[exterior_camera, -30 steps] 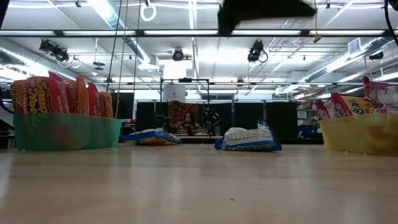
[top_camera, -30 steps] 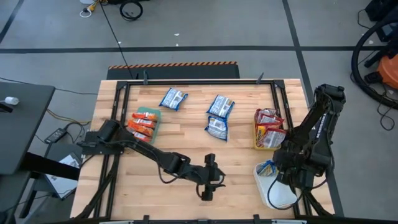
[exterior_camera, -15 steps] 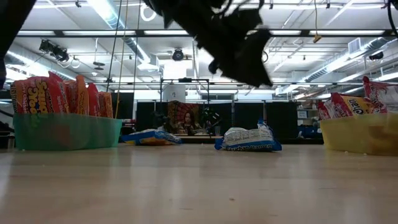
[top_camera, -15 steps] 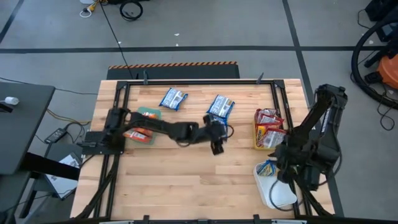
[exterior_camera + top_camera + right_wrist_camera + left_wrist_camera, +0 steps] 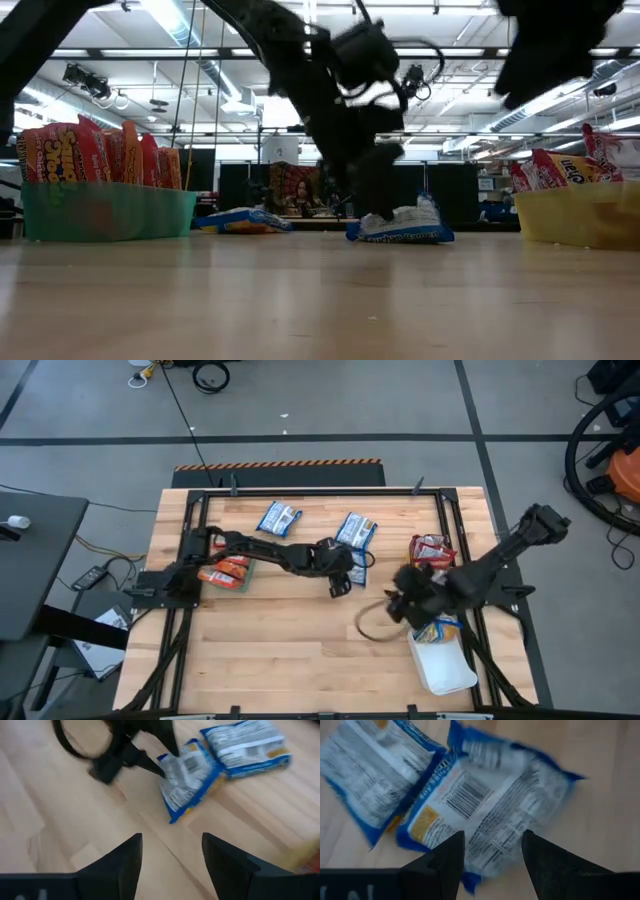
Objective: Sort Maruchan noodles
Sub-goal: Put the blue noodle pack into the white bin
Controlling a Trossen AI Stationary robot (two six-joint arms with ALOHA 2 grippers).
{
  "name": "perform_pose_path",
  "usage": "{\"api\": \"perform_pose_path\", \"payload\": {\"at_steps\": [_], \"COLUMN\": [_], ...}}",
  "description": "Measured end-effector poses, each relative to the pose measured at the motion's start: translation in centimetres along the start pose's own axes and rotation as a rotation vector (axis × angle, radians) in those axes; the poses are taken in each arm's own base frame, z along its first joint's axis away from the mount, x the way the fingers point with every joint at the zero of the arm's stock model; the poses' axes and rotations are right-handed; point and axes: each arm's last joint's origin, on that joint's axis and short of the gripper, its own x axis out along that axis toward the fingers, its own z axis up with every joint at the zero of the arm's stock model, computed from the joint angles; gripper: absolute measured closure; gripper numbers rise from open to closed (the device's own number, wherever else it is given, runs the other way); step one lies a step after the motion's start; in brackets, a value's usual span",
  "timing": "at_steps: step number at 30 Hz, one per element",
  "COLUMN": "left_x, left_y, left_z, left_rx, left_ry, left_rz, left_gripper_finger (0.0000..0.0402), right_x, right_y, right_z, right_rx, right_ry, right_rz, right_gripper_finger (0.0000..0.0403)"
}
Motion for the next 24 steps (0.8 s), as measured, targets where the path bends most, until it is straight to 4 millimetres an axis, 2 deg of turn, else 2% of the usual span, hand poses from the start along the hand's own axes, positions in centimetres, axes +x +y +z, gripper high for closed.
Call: {"api": "perform_pose_path", "payload": {"at_steps": [3, 6, 11, 15, 19, 22, 24], "left_x": [1.8, 1.8, -0.8, -4.4, -7.2, -7.1, -5.8], "left_y": [-0.4, -1.1, -2.4, -2.2, -1.3, -0.4, -0.1], "left_z": [-0.7, -0.8, -0.2, 0.8, 1.0, 0.5, 0.1], "left_rx": [-0.024, -0.048, -0.082, -0.111, -0.102, -0.104, -0.12], "left_ry": [0.003, 0.003, -0.01, -0.023, -0.002, 0.04, 0.063], "left_rz": [0.014, 0.006, -0.034, -0.042, 0.048, 0.163, 0.192], "left_gripper_finger": [0.02, 0.02, 0.02, 0.02, 0.02, 0.02, 0.02], "right_x": [3.2, 5.7, 8.5, 9.6, 10.4, 11.6, 12.7], "right_y": [-0.2, -1.2, -2.6, -2.9, -2.7, -2.3, -2.3], "right_z": [0.7, 1.1, 0.7, 1.0, 1.3, 1.7, 1.8], "right_rx": [0.021, 0.058, 0.163, 0.217, 0.193, 0.178, 0.174], "right_ry": [0.027, 0.055, 0.063, 0.026, 0.049, 0.075, 0.104], "right_rz": [0.011, 0.018, 0.04, 0.1, 0.082, 0.046, 0.022], "right_gripper_finger": [0.0187, 0.0186, 0.0185, 0.0187, 0.0187, 0.0188, 0.0188]}}
